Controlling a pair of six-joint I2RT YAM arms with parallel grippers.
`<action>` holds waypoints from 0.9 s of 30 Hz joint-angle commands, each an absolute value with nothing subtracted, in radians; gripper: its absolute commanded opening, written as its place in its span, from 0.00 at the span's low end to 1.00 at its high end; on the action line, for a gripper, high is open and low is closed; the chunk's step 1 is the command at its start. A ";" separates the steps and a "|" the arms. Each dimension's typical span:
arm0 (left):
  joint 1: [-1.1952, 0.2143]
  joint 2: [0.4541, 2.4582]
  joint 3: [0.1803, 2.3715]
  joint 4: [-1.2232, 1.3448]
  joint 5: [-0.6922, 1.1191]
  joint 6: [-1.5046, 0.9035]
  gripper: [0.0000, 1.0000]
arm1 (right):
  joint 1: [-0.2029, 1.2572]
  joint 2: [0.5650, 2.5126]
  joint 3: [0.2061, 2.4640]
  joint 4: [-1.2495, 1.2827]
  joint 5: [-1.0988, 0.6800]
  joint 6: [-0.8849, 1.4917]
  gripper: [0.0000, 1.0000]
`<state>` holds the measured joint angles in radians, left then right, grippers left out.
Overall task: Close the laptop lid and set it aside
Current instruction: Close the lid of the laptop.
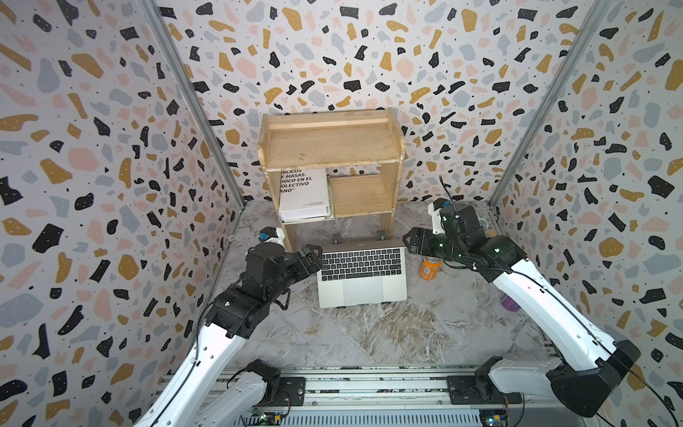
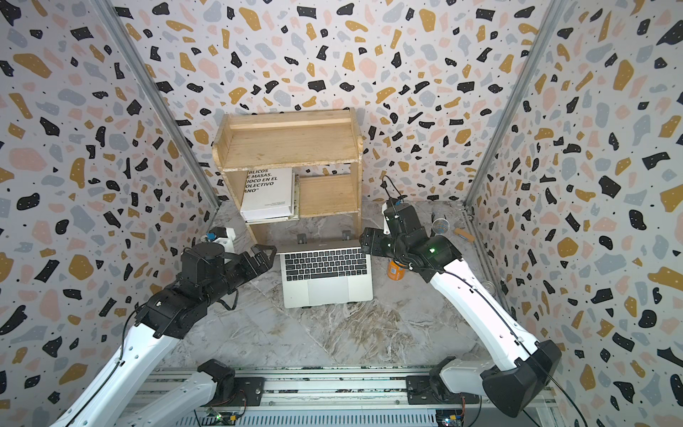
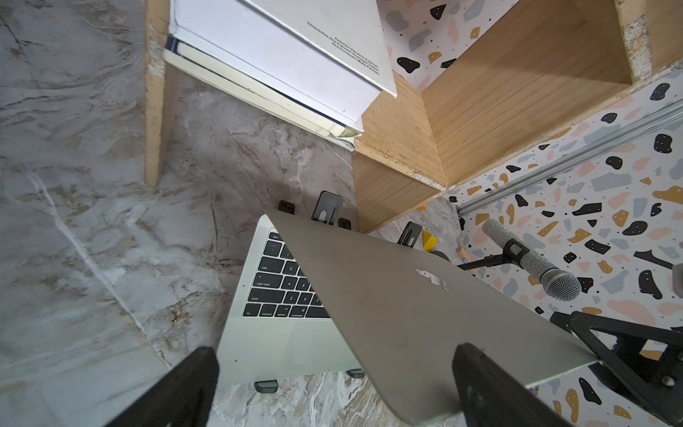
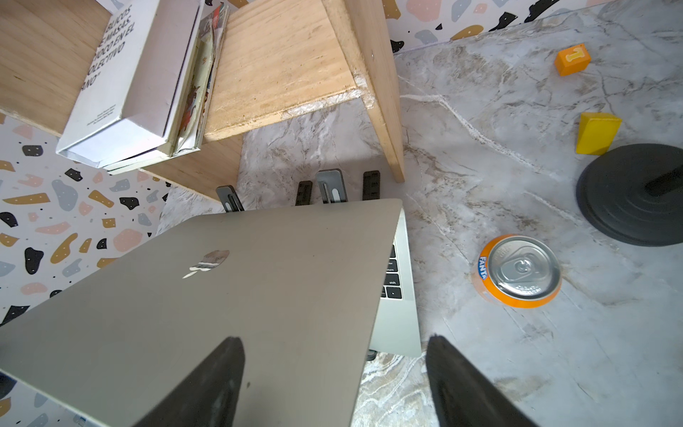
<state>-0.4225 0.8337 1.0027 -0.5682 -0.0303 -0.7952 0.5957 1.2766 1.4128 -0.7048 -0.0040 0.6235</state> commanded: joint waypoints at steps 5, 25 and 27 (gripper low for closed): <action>-0.429 0.815 0.974 -0.621 -0.047 -0.794 1.00 | 0.604 1.229 1.381 -0.741 0.006 0.622 0.82; -0.450 0.787 0.902 -0.610 -0.053 -0.802 1.00 | 0.609 1.171 1.298 -0.735 0.015 0.629 0.82; -0.452 0.780 0.895 -0.613 -0.055 -0.803 1.00 | 0.609 1.164 1.291 -0.736 0.015 0.631 0.81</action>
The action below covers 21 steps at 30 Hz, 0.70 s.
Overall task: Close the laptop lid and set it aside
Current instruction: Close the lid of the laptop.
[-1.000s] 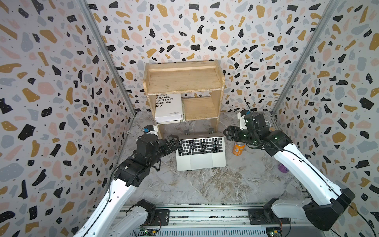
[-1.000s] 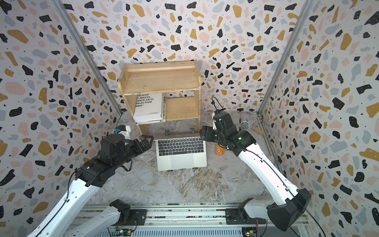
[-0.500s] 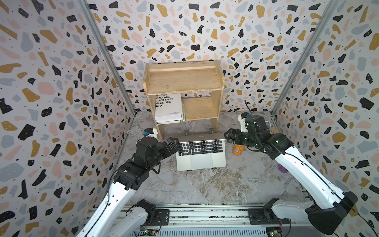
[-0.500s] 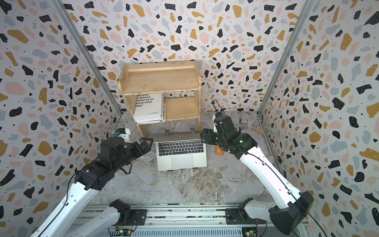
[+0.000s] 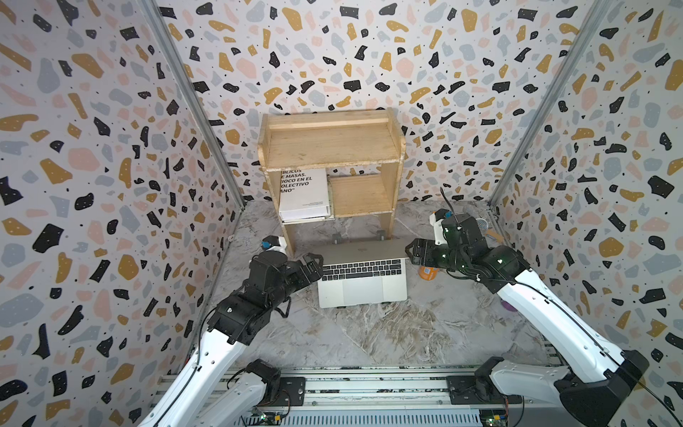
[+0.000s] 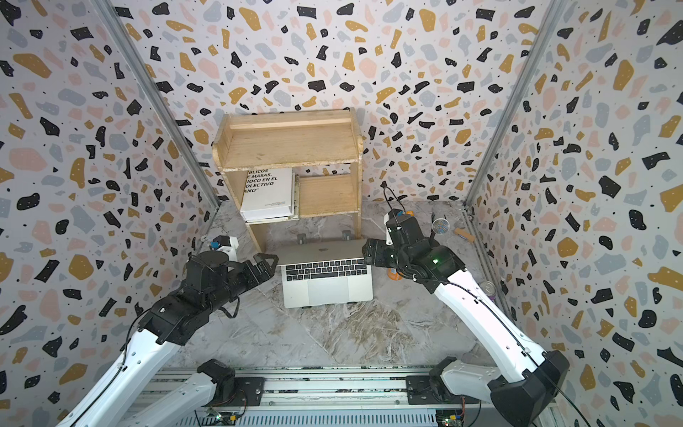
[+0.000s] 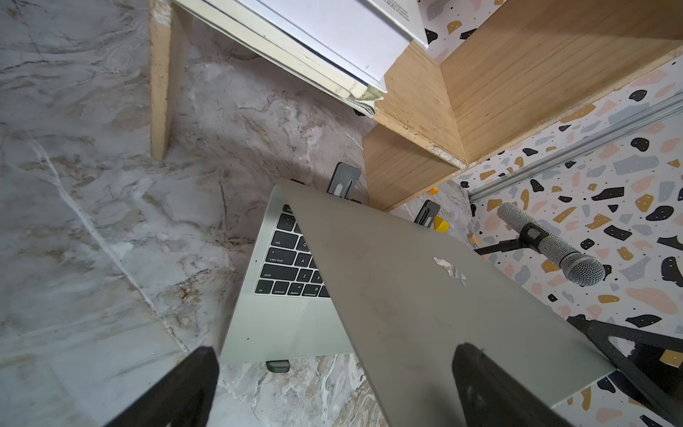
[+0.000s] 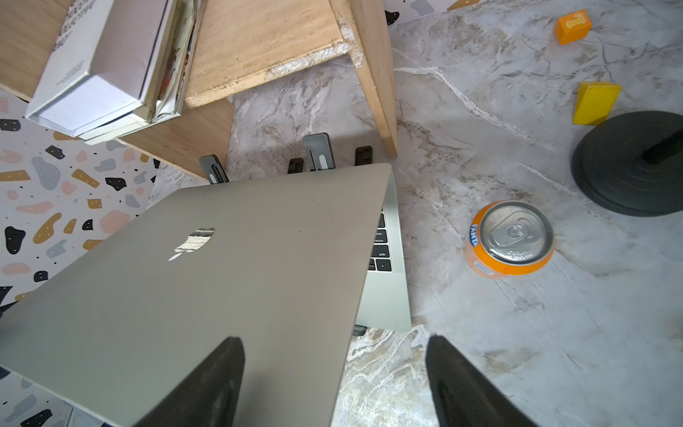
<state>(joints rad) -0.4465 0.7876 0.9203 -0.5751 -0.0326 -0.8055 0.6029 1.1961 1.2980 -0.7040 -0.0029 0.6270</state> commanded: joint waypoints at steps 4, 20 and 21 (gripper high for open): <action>-0.458 0.768 0.882 -0.617 -0.055 -0.806 1.00 | 0.613 1.147 1.269 -0.733 0.015 0.636 0.82; -0.480 0.760 0.866 -0.624 -0.073 -0.810 1.00 | 0.618 1.114 1.234 -0.730 0.016 0.641 0.82; -0.480 0.758 0.864 -0.624 -0.073 -0.810 1.00 | 0.618 1.111 1.233 -0.730 0.016 0.642 0.82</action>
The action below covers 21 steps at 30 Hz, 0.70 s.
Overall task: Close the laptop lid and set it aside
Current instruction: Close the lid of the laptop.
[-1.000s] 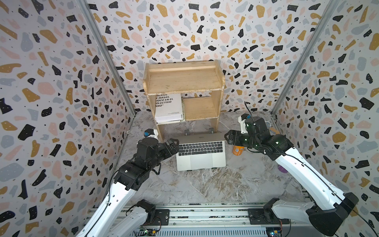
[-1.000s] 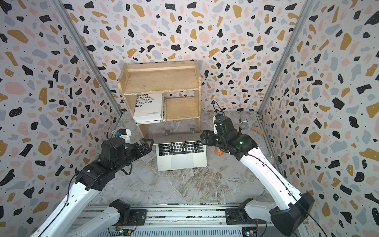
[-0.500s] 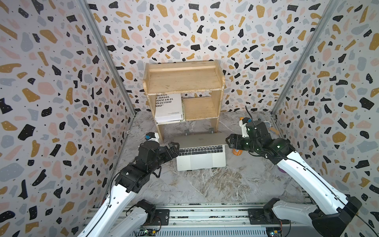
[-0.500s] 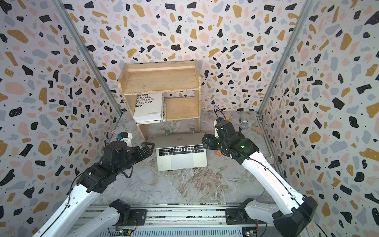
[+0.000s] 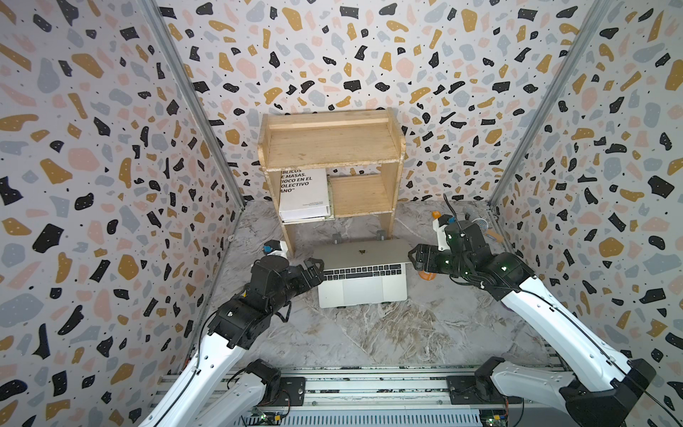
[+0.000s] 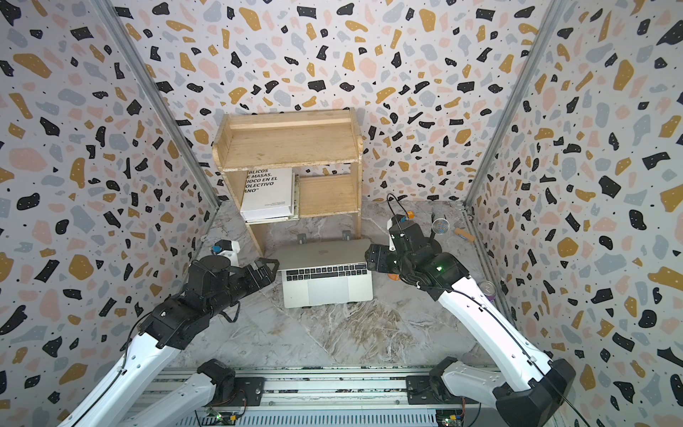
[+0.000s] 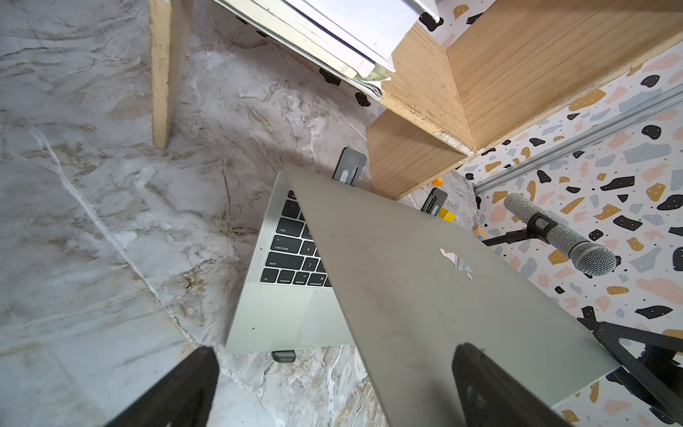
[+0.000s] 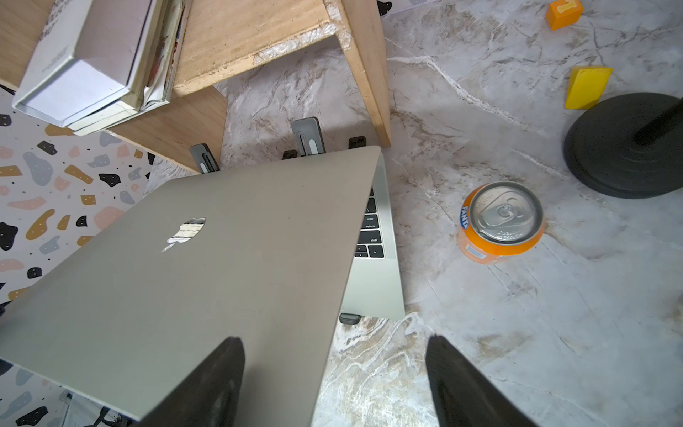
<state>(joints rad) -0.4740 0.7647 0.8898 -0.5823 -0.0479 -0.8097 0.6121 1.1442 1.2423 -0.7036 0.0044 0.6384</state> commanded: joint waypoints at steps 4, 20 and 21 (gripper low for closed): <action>-0.485 0.754 0.852 -0.624 -0.075 -0.811 1.00 | 0.618 1.104 1.223 -0.727 0.015 0.644 0.82; -0.496 0.748 0.830 -0.622 -0.080 -0.803 1.00 | 0.620 1.092 1.198 -0.725 0.022 0.649 0.81; -0.496 0.745 0.826 -0.622 -0.079 -0.804 1.00 | 0.620 1.090 1.196 -0.727 0.022 0.649 0.81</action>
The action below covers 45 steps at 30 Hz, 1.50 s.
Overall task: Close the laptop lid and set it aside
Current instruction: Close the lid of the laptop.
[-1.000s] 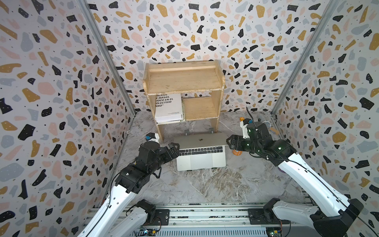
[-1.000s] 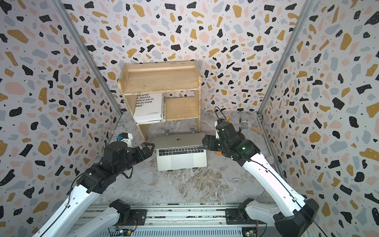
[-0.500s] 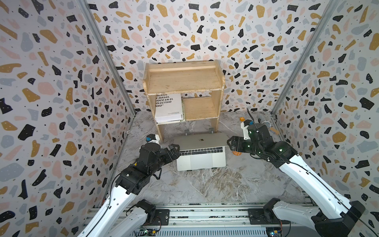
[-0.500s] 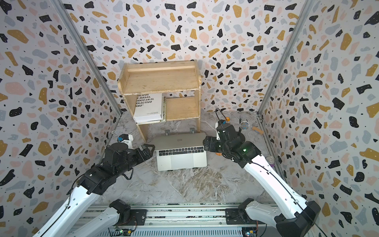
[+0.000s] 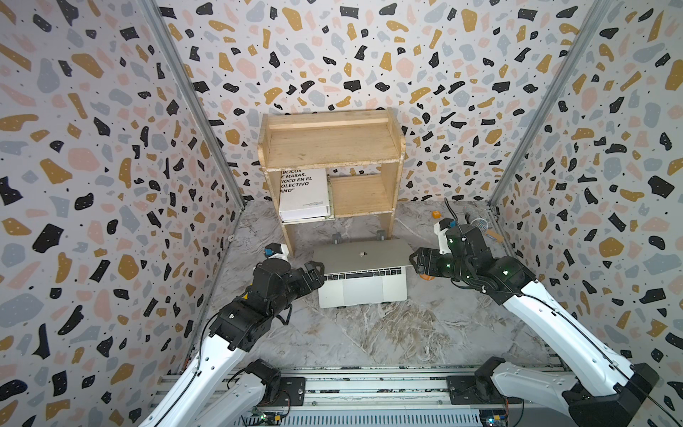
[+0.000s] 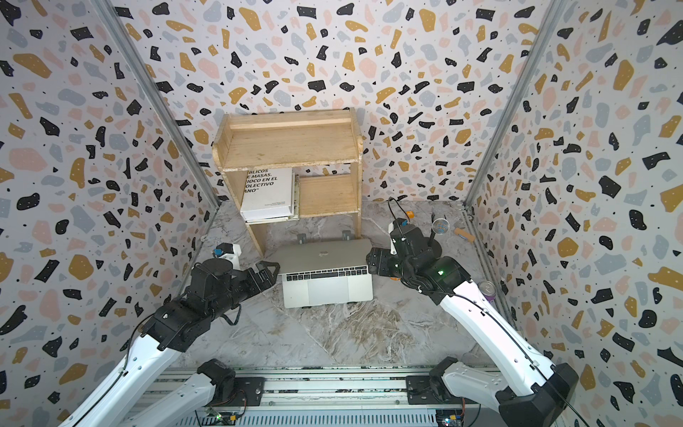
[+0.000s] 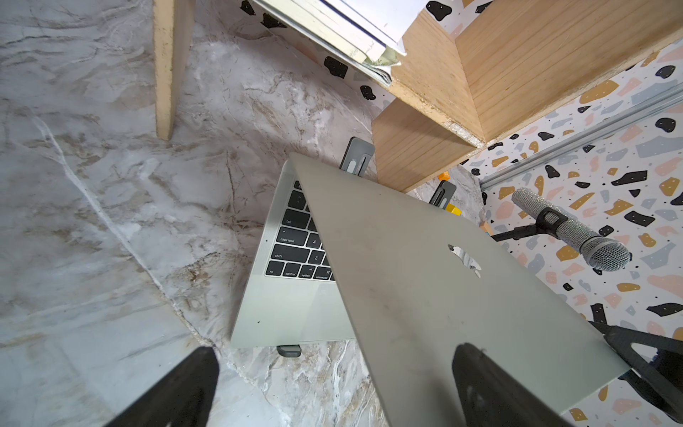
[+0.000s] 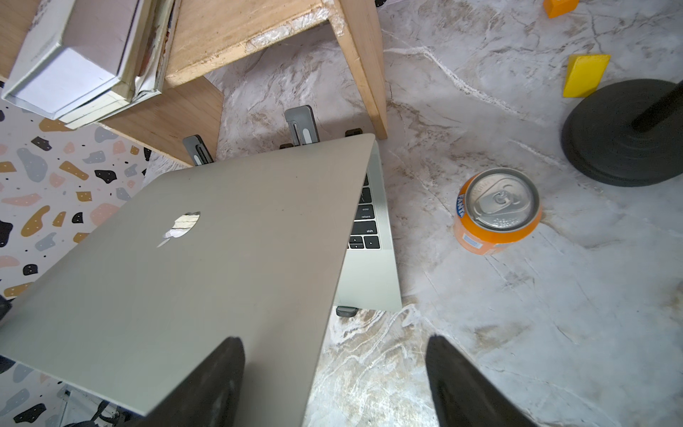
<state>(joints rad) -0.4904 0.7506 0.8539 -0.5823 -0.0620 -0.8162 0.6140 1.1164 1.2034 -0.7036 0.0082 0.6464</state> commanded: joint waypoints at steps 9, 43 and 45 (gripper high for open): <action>-0.505 0.723 0.813 -0.637 -0.072 -0.806 1.00 | 0.623 1.072 1.169 -0.722 0.018 0.656 0.81; -0.532 0.651 0.680 -0.637 -0.092 -0.830 1.00 | 0.660 1.042 1.025 -0.656 0.024 0.698 0.81; -0.532 0.651 0.673 -0.635 -0.092 -0.856 1.00 | 0.660 1.044 1.015 -0.651 0.022 0.702 0.81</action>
